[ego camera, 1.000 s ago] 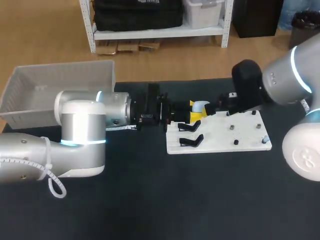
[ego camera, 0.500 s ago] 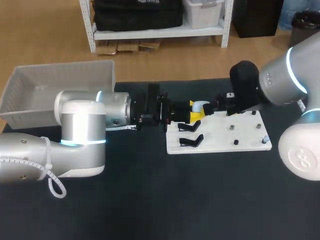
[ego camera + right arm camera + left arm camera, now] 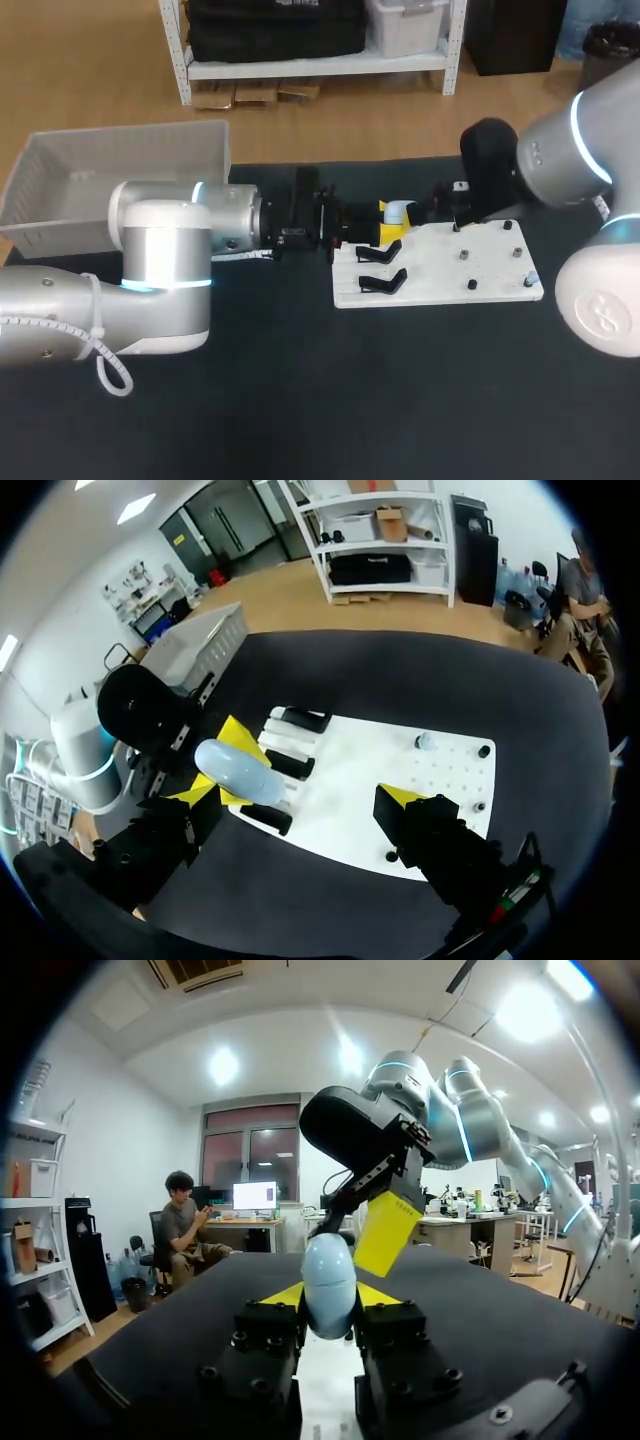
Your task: Pick up each earbud case from the left stands, insert the matching earbuds, close the lid, and place the case in the box.
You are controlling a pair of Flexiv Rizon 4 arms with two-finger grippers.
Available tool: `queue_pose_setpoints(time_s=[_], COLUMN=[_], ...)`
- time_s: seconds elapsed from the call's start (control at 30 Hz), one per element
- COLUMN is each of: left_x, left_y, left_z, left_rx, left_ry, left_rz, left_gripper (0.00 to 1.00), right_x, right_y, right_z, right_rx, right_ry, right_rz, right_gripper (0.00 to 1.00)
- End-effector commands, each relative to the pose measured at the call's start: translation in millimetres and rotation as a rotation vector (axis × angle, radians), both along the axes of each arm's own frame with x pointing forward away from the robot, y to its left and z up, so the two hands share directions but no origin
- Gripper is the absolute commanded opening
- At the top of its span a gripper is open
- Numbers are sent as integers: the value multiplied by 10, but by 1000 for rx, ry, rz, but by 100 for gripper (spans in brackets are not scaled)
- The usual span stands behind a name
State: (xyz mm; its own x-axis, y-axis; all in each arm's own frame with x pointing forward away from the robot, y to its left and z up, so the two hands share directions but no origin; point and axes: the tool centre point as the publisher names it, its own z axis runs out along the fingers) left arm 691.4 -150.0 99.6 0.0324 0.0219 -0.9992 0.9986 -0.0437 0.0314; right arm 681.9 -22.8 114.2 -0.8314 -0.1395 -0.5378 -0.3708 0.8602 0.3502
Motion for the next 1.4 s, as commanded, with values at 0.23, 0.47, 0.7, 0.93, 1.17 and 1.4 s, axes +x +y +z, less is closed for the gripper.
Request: queue_pose_setpoints(time_s=[0.23,0.47,0.7,0.93,1.17,1.4], left_x=[-5,-5,-5,-5,-5,-5], left_y=[-7,-7,-7,-7,-7,-7], left_z=[-8,-8,-8,-8,-8,-8], left_rx=[-3,-3,-3,-3,-3,-3], left_ry=[-1,-1,-1,-1,-1,-1], left_rz=[-1,-1,-1,-1,-1,-1], left_gripper=[0,0,0,0,0,0], right_x=[71,84,-23,-208,-380,-477], right_y=[24,-64,-506,-1015,-1324,-1525], right_z=[126,354,505,294,-10,-212], right_rx=[-11,-33,-263,-495,-552,-559], right_ry=[-32,-89,-106,42,120,99], right_rz=[-18,-6,29,2,-30,-38], right_gripper=[100,100,100,100,100,100])
